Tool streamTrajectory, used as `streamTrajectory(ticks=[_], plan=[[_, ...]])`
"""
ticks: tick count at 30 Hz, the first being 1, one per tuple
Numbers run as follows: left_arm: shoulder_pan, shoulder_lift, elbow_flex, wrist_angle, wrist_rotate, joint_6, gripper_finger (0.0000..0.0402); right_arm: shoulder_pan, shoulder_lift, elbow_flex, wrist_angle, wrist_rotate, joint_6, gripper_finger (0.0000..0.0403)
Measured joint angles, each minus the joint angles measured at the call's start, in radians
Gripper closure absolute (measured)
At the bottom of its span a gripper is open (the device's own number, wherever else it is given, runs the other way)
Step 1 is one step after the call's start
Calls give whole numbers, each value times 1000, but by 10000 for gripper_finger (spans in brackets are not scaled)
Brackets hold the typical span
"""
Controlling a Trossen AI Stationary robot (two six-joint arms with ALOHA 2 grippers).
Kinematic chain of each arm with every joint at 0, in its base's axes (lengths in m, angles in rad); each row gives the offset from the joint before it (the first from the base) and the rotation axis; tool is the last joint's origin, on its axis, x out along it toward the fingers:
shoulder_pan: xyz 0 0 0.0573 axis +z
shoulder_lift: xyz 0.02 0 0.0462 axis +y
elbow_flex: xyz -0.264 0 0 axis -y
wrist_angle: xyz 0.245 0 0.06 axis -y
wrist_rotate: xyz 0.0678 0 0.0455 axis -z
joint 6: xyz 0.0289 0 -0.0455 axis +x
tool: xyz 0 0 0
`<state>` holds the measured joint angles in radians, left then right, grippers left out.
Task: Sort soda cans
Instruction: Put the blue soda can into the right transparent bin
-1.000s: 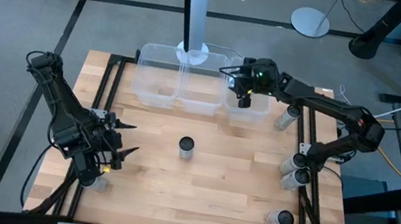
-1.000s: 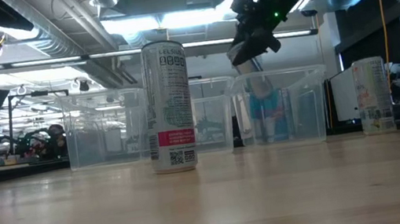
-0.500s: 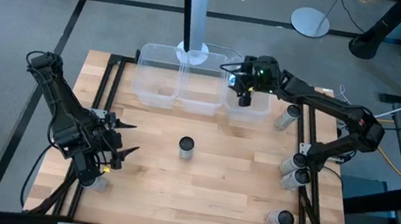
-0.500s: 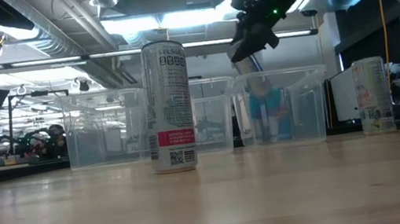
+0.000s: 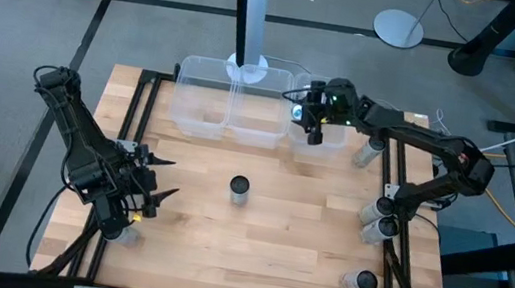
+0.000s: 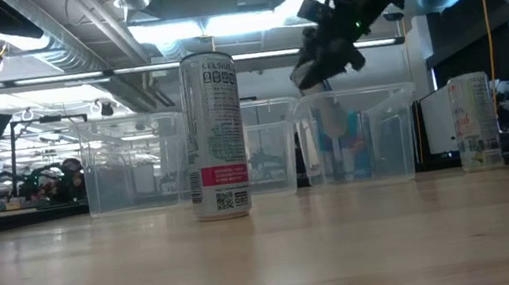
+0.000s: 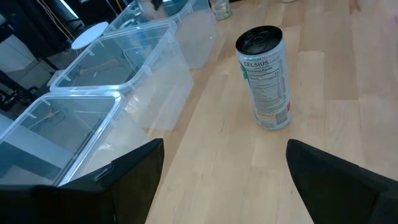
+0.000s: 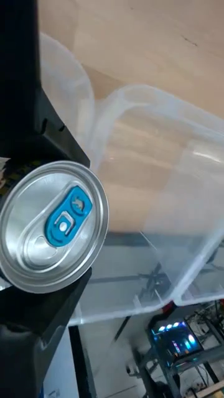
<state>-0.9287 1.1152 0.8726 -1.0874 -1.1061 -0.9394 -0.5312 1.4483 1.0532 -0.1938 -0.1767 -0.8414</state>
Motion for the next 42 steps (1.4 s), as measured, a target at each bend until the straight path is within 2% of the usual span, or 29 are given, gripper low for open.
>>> streamTrajectory(ticks=[13,23,31,38,42], plan=[[0,0,0,1,1,-4,75,0,-2,-140,156,5,43,160],[0,0,0,0,0,-4,75,-10,-1,-200,279,-2,87,159],[0,0,0,1,-2,-1,75,-19,-11,-214,299,-18,104,158],[0,0,0,11,-5,22,75,-23,-108,-219,303,2,90,158],[0,0,0,27,-5,34,75,-20,-167,-218,236,-11,97,158]])
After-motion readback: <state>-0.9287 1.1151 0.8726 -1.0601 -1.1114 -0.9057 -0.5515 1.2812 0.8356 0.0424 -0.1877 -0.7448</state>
